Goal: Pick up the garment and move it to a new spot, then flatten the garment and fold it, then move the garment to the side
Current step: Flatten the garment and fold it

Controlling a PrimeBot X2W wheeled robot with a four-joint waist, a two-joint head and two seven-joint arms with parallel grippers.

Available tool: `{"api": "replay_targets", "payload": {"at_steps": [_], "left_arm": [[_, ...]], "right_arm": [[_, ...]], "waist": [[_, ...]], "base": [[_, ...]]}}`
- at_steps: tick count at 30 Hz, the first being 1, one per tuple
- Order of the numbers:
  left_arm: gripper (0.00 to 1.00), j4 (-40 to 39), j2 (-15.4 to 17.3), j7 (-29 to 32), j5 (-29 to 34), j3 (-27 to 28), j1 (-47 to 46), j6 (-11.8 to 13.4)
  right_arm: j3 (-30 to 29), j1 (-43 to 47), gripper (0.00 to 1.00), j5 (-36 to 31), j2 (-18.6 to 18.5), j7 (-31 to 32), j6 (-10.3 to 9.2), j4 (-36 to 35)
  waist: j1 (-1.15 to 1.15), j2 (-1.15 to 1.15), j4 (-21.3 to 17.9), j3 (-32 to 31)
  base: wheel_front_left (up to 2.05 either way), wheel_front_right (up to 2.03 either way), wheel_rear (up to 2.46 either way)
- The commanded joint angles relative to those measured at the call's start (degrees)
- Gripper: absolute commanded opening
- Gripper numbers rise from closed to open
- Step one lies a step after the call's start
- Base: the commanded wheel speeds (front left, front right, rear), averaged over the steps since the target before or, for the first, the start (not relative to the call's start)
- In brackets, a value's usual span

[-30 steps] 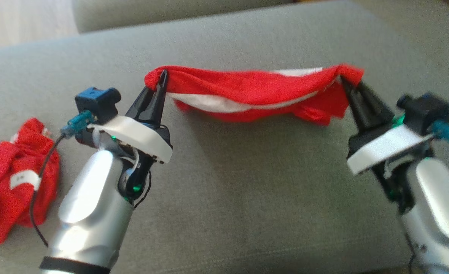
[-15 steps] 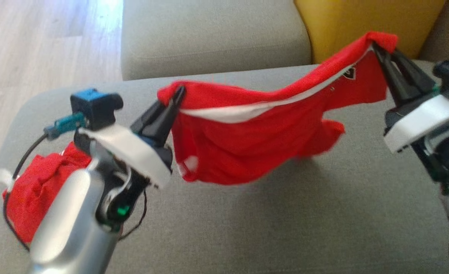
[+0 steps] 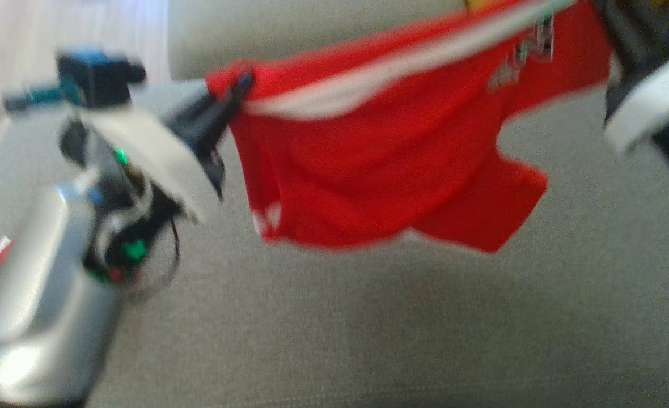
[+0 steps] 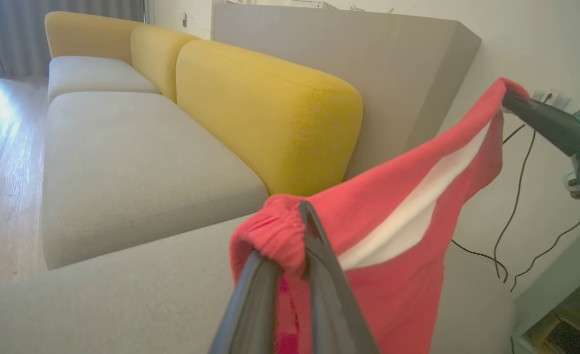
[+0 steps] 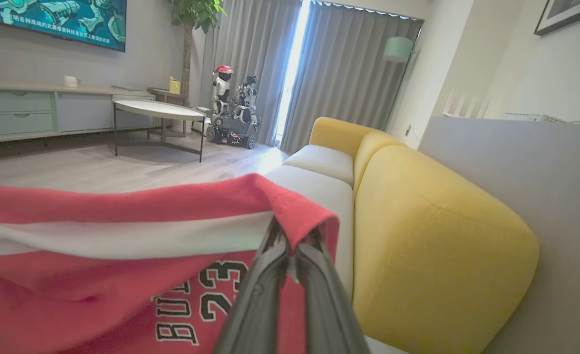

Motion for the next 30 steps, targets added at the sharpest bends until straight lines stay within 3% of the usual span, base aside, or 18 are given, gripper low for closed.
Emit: {"api": "replay_targets", "payload": {"at_steps": [1, 6, 10, 14, 19, 26, 30], "left_arm": [[0.00, -0.16, 2.34, 0.52, 0.08, 3.73, -8.30, -0.52], [0.00, 10.80, 2.80, -2.10, 2.79, 6.15, -26.02, -2.13], [0.00, 20.16, 1.84, -10.24, 5.50, 8.14, -38.38, -3.04], [0.00, 27.14, 0.43, -19.81, 6.52, 8.05, -43.24, -4.77], [0.00, 32.88, -0.57, -29.99, 10.16, 3.00, -40.96, -5.78], [0.00, 39.15, -2.39, -34.23, 12.68, -7.18, -33.70, -6.09], [0.00, 41.90, -2.22, -35.87, 12.35, -14.00, -28.52, -6.11]], "right_arm": [[0.73, -7.01, 0.00, 0.16, 0.08, 0.50, -0.04, -0.32], [1.67, -26.65, 0.00, -2.13, 4.26, -3.29, -0.04, 10.12], [-0.18, -39.54, 0.00, -7.66, 8.22, -12.35, -0.04, 20.97], [-2.21, -45.12, 0.00, -11.69, 12.79, -20.98, -0.04, 30.88], [-1.90, -42.82, 0.00, -13.29, 16.04, -26.98, -0.04, 41.05], [2.33, -34.43, 0.00, -10.94, 18.03, -28.91, -0.04, 50.52], [6.43, -29.57, 0.00, -8.00, 17.14, -27.06, -0.04, 55.39]], "waist": [[0.00, 0.00, -0.20, 6.88], [0.00, 0.00, -0.13, 17.96], [0.00, 0.00, 0.28, 23.67], [0.00, 0.00, 0.89, 25.99], [0.00, 0.00, 1.68, 26.44], [0.00, 0.00, 2.44, 25.97], [0.00, 0.00, 2.71, 24.35]], "base": [[0.00, 0.00, 0.00], [0.00, 0.00, 0.00], [0.00, 0.00, 0.00], [0.00, 0.00, 0.00], [0.00, 0.00, 0.00], [0.00, 0.00, 0.00], [0.00, 0.00, 0.00]]}}
